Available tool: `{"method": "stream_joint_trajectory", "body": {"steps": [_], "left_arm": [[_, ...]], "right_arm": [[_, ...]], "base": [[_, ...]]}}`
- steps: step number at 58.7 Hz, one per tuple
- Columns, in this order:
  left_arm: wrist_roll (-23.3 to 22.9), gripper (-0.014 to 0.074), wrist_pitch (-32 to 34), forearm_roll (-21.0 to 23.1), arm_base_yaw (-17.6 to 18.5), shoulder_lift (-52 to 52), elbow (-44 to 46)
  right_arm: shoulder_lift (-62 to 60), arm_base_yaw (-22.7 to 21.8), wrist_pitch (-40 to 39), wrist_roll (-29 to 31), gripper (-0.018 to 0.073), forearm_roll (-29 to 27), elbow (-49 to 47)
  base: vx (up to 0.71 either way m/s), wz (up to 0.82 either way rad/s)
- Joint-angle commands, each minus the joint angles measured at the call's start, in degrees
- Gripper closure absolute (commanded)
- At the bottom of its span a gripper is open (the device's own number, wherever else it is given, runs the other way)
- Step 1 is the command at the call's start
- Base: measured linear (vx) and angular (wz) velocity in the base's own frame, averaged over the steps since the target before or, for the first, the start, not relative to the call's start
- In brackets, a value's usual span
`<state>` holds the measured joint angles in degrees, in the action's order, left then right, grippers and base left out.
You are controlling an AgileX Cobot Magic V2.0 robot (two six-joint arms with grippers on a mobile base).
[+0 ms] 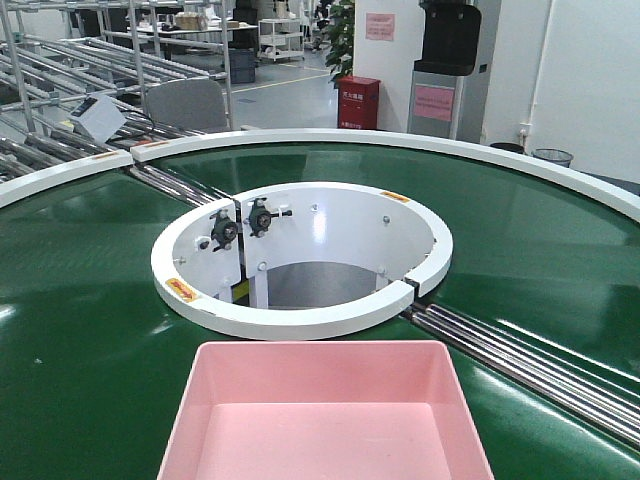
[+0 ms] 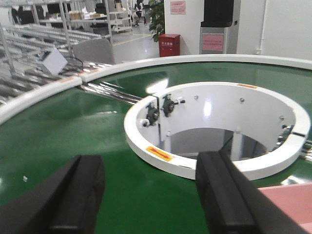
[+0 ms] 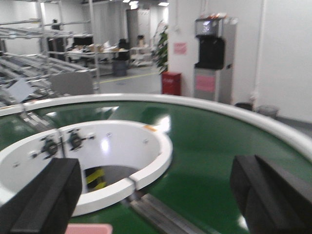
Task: Grab pink bin and stack on right shelf
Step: 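Lower both grippers onto opposite rims of the pink bin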
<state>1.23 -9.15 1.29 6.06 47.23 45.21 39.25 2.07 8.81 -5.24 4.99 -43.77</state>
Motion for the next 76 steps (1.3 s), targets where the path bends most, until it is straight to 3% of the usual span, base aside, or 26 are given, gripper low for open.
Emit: {"method": "stream_joint_trajectory", "body": {"steps": [1, 14, 27, 40, 58, 65, 71, 76], "left_arm": [[-3.17, 0.0057, 4.06, 3.76, 1.0, 1.21, 2.52], [-2.23, 0.0083, -13.7, 5.52, 7.79, 10.23, 13.46], [-2.23, 0.0086, -21.28, 10.69, 11.34, 27.94, 22.76], [-1.62, 0.0086, -22.09, 12.69, 11.34, 43.21, 24.95], [-1.23, 0.0122, -20.76, 13.07, 13.02, 52.73, 24.95], [-1.23, 0.0223, -19.54, 12.48, 14.45, 53.73, 24.95], [-1.23, 0.0411, -19.28, 11.9, 14.66, 53.73, 24.95], [-1.23, 0.061, -19.33, 10.98, 14.6, 53.2, 24.95]], "right_arm": [[2.44, 3.04, -0.47, 0.18, -0.0106, -0.79, -2.7], [19.22, 13.49, 23.16, -0.57, -0.0064, 3.14, -18.11], [38.5, 15.06, 35.16, -4.68, -0.004, 1.8, -31.64], [51.22, 15.06, 36.69, -6.51, -0.0022, 1.52, -32.57], [62.09, 15.06, 34.24, -6.76, -0.0005, -2.59, -32.57], [63.83, 15.06, 34.37, -6.76, 0.0108, -2.37, -32.57], [63.57, 15.06, 34.43, -6.76, 0.0321, -2.37, -32.57], [62.57, 15.06, 34.43, -6.76, 0.055, -1.96, -32.57]], "base": [[0.0, 0.0], [0.0, 0.0], [0.0, 0.0], [0.0, 0.0], [0.0, 0.0], [0.0, 0.0], [0.0, 0.0], [0.0, 0.0]]}}
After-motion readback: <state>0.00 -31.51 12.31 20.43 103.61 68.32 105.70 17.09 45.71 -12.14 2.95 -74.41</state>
